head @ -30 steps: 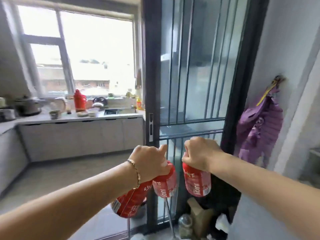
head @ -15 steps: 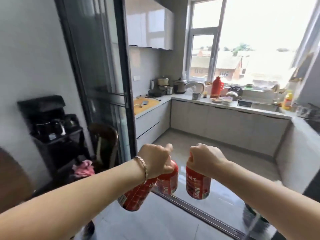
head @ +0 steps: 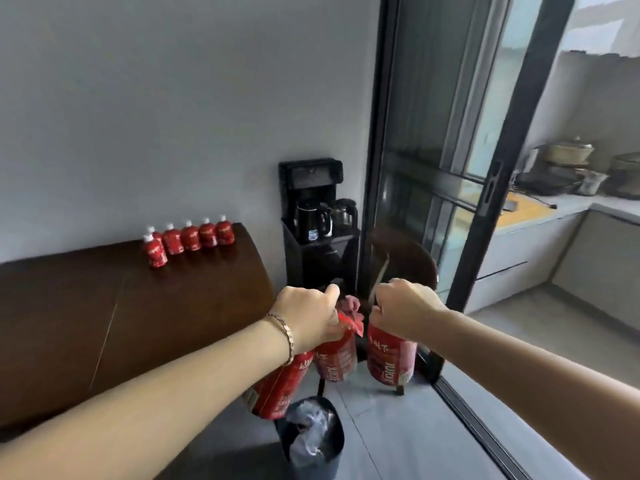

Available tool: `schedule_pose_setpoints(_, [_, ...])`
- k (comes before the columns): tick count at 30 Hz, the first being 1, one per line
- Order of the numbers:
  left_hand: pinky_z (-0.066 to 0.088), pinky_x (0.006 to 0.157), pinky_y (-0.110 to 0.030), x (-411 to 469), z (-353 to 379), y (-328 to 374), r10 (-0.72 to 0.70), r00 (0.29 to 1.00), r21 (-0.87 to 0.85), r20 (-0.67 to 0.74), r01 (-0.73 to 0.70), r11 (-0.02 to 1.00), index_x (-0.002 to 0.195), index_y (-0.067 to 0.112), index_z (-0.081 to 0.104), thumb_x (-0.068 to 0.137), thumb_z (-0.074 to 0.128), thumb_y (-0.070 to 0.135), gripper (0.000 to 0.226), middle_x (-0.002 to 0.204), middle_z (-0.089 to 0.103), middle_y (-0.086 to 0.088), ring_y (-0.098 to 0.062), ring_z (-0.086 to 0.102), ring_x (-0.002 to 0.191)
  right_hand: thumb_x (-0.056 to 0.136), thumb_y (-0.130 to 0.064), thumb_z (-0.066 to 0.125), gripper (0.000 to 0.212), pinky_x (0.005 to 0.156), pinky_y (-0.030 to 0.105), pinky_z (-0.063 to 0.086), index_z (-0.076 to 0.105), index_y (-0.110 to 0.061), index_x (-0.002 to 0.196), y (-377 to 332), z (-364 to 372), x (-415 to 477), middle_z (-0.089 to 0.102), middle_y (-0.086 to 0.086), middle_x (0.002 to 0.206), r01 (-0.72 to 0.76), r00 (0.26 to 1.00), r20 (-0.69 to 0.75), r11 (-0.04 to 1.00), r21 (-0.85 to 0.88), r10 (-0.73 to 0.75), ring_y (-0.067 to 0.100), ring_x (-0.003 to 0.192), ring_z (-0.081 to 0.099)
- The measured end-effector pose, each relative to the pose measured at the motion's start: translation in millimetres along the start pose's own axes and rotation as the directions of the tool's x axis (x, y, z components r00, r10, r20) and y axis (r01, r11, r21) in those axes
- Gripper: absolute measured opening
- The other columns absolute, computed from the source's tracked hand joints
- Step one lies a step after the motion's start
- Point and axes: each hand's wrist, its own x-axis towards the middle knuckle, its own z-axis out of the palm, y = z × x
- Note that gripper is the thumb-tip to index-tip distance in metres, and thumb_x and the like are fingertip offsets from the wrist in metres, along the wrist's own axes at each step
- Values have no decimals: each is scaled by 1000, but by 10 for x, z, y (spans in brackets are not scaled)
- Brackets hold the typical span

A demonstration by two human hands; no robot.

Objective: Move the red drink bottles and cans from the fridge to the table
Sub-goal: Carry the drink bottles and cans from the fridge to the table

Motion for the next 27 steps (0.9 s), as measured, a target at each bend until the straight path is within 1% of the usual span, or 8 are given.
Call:
schedule_pose_setpoints(2, [35,63,-27,130,153,-386,-23,1000,28,16,23,999,106,14,43,93,42,38,28,93,69,-2,-27,66,87,92,-35,45,31,71,31,43,60,-10,100,-159,61,441,62,8,107,61,998,12,998,-3,-61,30,97,63])
schedule_pose_setpoints(8, [37,67,-29,587,511,-1452,-224,973,5,58,224,975,109,12,43,91,42,47,39,96,68,-3,-27,65,92,92,-31,44,28,70,30,40,58,-10,103,-647,191,1916,58,8,104,269,963,24,963,-24,-269,32,97,61])
schedule_pose_setpoints(11, [37,67,-29,738,635,-1959,-315,947,25,55,314,949,111,12,42,92,40,49,42,94,69,-2,-26,66,89,92,-30,44,28,66,29,38,60,-9,102,-941,189,2524,55,7,92,330,944,21,944,-12,-329,31,94,62])
schedule_pose_setpoints(13, [37,66,-29,800,763,-2315,-372,927,50,57,369,928,115,12,41,92,39,51,45,91,69,-2,-25,66,86,93,-30,43,28,65,29,39,60,-9,102,-1185,227,2933,55,7,92,358,934,22,934,-2,-358,30,92,63])
schedule_pose_setpoints(16, [38,64,-28,854,1027,-2881,-431,900,63,64,428,902,119,14,39,92,37,53,48,90,69,-1,-23,66,83,93,-31,43,27,69,31,47,58,-11,102,-1603,396,3513,55,5,92,372,927,29,926,57,-374,28,90,63])
schedule_pose_setpoints(19, [40,66,-28,900,1347,-3436,-442,892,60,94,438,897,118,14,39,92,37,53,47,91,69,-1,-22,66,84,93,-35,45,26,74,33,54,58,-13,99,-2024,630,4030,58,4,95,375,923,56,923,90,-381,23,85,63])
schedule_pose_setpoints(23, [45,68,-29,989,1835,-4149,-398,902,72,166,391,917,120,12,40,93,38,49,45,91,69,-2,-24,66,85,96,-36,44,27,68,28,49,56,-13,104,-2516,977,4605,51,1,91,348,930,93,933,94,-356,18,79,57])
schedule_pose_setpoints(27, [45,66,-28,1111,2288,-4923,-322,930,45,176,319,947,126,13,38,93,38,51,50,91,69,-1,-22,66,84,96,-38,46,28,72,29,54,54,-15,109,-3016,1288,5188,49,0,94,262,945,164,955,143,-283,17,83,60])
